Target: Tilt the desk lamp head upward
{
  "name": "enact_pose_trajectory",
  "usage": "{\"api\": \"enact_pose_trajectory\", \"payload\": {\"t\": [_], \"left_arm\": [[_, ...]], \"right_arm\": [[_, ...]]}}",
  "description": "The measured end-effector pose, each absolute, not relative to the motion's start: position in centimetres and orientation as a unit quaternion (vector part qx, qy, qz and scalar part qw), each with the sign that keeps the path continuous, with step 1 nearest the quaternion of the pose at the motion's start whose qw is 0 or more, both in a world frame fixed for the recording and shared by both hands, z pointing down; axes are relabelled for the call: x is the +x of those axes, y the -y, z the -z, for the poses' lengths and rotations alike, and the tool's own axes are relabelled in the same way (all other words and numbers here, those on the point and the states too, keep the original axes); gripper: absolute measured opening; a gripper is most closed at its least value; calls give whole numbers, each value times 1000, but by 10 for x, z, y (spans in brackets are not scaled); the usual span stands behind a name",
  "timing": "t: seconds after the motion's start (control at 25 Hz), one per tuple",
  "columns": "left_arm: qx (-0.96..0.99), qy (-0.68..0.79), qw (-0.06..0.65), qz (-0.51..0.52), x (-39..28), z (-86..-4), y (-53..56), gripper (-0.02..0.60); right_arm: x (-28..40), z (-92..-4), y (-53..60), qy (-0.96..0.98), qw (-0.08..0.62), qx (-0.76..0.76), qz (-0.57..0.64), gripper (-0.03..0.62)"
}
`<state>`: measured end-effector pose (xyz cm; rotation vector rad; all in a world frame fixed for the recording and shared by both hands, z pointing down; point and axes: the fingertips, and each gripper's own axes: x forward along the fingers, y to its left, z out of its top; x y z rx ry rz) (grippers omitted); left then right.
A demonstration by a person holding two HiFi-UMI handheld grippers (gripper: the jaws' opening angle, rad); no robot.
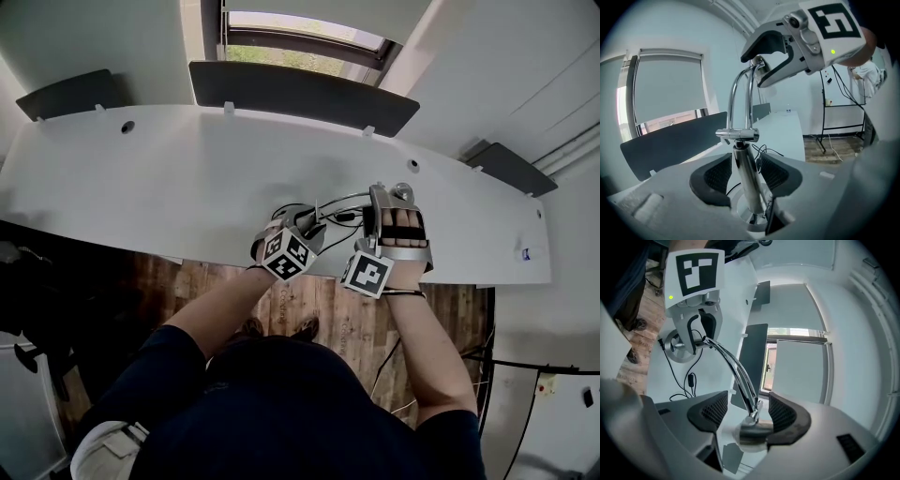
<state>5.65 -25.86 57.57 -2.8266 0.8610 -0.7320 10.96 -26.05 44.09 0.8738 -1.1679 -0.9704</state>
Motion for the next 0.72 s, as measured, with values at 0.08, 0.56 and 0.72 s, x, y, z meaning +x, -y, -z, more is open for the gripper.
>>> {"api": "enact_pose_trajectory", "payload": {"t": [0.08,0.56,0.72], "left_arm": [[-928,-286,46,233,49,-569,255,176],[-954,-267,13,135,19,-472,181,175],[-963,-257,8,81,14,-426,156,170]], "right_arm": [[110,-434,248,519,629,393,425,276],[89,-413,168,698,440,504,257,184],[81,-407,156,759,344,524,179,95]]}}
